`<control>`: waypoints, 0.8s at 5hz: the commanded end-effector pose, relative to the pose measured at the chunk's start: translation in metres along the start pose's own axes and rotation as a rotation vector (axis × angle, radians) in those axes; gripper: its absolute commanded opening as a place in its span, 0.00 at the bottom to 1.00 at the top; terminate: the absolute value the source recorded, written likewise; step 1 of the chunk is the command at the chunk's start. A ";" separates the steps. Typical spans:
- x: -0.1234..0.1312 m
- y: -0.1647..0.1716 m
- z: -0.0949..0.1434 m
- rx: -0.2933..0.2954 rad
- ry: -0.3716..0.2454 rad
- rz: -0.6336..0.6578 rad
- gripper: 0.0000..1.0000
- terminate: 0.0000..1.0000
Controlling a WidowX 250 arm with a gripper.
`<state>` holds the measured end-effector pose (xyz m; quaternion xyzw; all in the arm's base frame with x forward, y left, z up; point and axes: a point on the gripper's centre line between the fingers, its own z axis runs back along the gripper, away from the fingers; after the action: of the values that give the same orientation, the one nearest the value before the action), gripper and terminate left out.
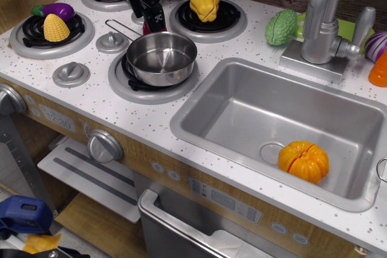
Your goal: Put sweet potato in pan which is on stove
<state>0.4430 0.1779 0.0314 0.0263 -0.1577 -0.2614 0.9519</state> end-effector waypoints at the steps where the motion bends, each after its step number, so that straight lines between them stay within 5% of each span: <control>1: 0.005 0.010 0.010 0.041 -0.060 -0.026 1.00 0.00; 4: 0.008 0.009 -0.001 0.006 -0.123 0.012 1.00 0.00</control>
<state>0.4489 0.1723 0.0126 -0.0117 -0.1990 -0.2543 0.9463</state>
